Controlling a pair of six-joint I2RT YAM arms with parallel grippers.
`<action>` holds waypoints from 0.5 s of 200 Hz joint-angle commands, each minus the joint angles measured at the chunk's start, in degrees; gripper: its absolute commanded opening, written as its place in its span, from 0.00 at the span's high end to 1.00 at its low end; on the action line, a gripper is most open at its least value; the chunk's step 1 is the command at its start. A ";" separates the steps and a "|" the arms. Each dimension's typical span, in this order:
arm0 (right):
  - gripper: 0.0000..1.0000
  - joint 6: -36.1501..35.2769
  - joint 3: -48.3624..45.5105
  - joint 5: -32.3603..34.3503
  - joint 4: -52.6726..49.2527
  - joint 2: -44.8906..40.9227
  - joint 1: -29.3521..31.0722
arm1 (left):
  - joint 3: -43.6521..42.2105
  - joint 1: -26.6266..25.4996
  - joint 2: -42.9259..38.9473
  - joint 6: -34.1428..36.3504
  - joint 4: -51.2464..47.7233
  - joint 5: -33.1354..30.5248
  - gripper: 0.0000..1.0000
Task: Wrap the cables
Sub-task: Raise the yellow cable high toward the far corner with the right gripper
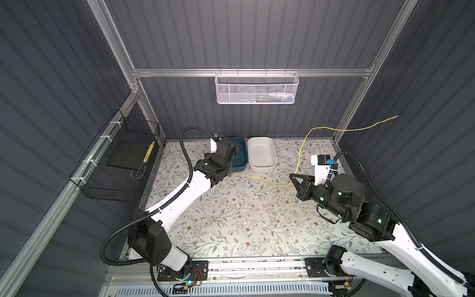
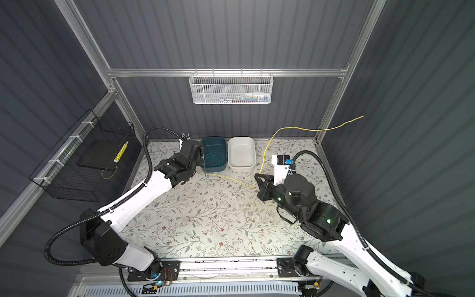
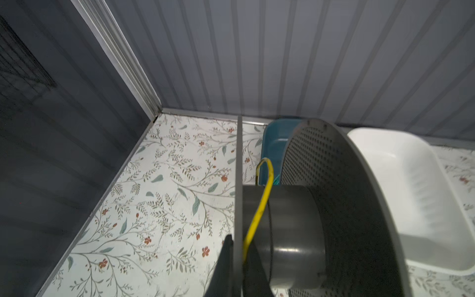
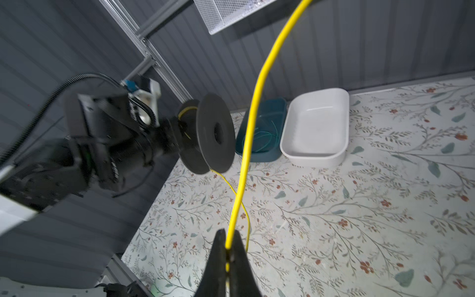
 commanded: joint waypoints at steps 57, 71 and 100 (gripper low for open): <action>1.00 1.27 21.80 -18.58 7.07 15.45 -9.58 | -6.87 -0.07 -7.33 0.43 -6.38 7.48 1.00; 1.00 1.36 25.43 -20.20 7.19 19.31 -10.57 | -7.85 -1.14 -8.06 0.30 -7.83 8.23 1.00; 1.00 2.19 31.46 -23.35 7.28 25.36 -13.00 | -10.31 -5.76 -9.76 -0.14 -8.83 8.25 1.00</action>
